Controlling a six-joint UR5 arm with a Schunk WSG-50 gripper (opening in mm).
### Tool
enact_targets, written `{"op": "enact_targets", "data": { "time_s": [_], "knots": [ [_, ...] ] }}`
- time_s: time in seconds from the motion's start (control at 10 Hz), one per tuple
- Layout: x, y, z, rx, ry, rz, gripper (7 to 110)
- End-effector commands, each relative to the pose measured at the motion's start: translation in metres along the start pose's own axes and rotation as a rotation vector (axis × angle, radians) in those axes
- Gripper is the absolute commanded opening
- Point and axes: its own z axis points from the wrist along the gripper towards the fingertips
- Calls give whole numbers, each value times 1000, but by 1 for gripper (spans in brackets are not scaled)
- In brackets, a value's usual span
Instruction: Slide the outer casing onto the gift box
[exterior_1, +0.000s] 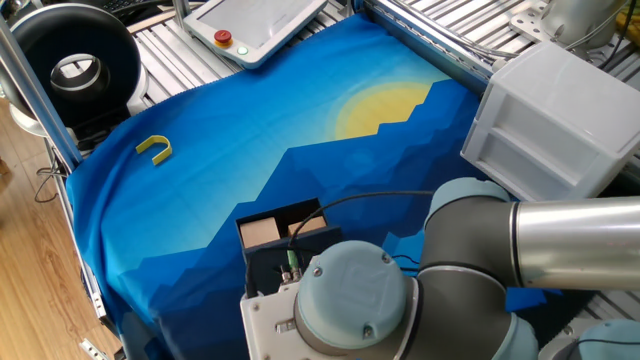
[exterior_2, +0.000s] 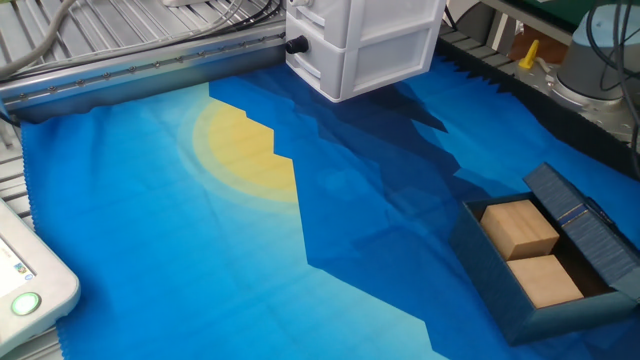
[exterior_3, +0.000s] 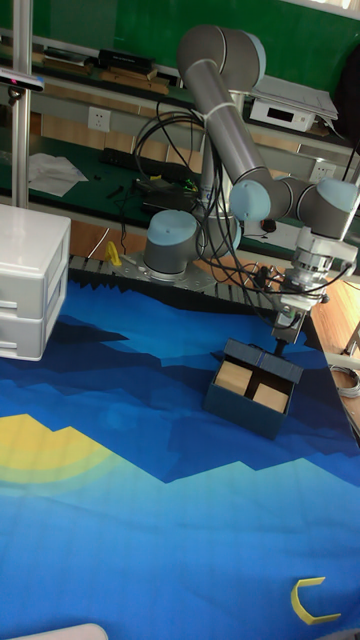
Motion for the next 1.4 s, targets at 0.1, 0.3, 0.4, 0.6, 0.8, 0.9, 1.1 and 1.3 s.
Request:
{"op": "enact_targets", "data": {
  "time_s": [0.1, 0.3, 0.4, 0.6, 0.8, 0.9, 1.1, 1.3],
  "knots": [
    [8, -11, -4, 33, 55, 8, 7],
    [3, 1, 3, -20, 32, 15, 7],
    [1, 23, 3, -109, 28, 69, 7],
    [-1, 41, 0, -179, 26, 104, 7],
    [1, 34, 10, -149, 30, 88, 7],
    [2, 28, 13, -126, 34, 85, 7],
    [0, 20, 13, -95, 24, 67, 7],
    [-2, 9, 13, -51, 16, 49, 7]
  ]
}}
